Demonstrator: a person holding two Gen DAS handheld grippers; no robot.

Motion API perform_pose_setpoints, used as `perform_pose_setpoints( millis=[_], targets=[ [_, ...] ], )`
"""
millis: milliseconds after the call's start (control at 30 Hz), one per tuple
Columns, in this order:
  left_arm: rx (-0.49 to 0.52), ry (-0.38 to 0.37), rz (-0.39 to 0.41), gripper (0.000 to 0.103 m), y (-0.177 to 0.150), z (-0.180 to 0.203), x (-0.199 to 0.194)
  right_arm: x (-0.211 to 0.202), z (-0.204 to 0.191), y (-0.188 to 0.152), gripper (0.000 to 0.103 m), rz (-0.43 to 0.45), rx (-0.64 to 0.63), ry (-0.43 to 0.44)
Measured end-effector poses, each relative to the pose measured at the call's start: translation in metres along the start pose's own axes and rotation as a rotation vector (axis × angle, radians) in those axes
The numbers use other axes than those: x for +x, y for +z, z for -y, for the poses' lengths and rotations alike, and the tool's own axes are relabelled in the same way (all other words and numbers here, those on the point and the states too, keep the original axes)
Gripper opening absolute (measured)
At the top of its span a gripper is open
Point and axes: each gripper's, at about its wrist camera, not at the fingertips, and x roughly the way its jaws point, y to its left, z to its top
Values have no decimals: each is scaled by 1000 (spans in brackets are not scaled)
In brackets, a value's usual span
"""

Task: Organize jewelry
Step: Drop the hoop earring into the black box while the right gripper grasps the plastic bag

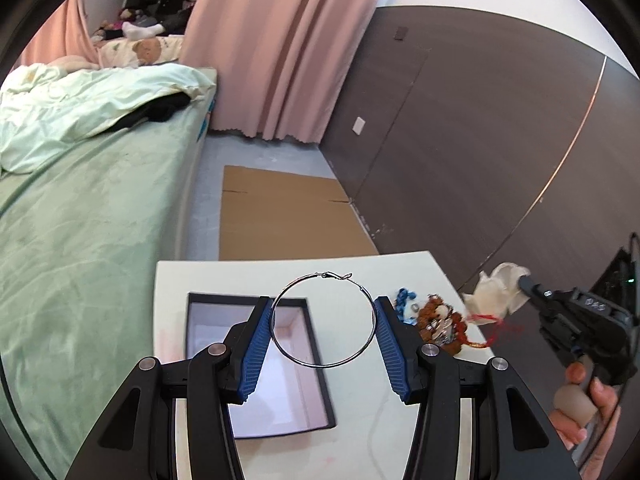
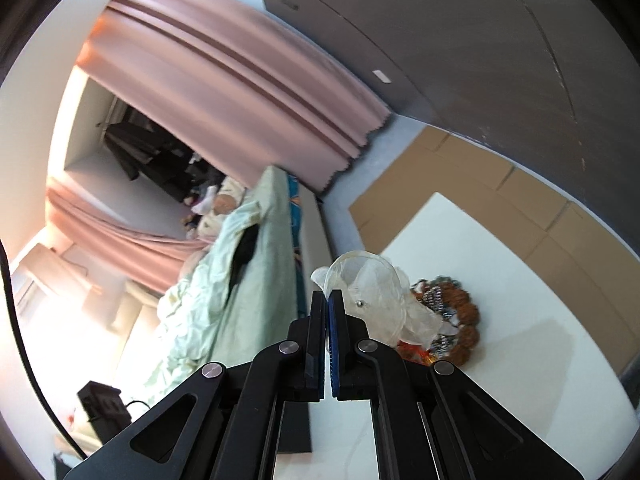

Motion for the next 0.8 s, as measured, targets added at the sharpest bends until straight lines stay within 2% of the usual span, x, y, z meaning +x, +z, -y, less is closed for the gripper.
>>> perform_pose_setpoints(
  millis=[167, 300, 333, 400, 467, 533, 667, 800],
  targets=[
    [2, 43, -52, 53, -8, -6, 13, -3, -13, -10, 3, 6, -51, 21],
    [-39, 32, -108, 54, -12, -14, 19, 17, -12, -23, 3, -63, -57, -22],
    [-50, 24, -117, 56, -13, -16, 19, 23, -9, -26, 3, -88, -61, -42],
    [-64, 13, -121, 66, -15, -19, 16, 47, -2, -38, 3, -173, -66, -136],
    [-73, 7, -103, 79, -14, -21, 8, 65, 10, -50, 3, -247, -40, -194],
    [-79, 3, -80, 82, -13, -22, 0, 82, 21, -61, 3, -307, 0, -222],
    [-100, 0, -65, 82, -8, -30, -11, 87, 4, -58, 3, -290, -58, -209],
    [-116, 0, -51, 82, -3, -37, -19, 91, -25, -43, 3, -268, -128, -151]
  ],
)
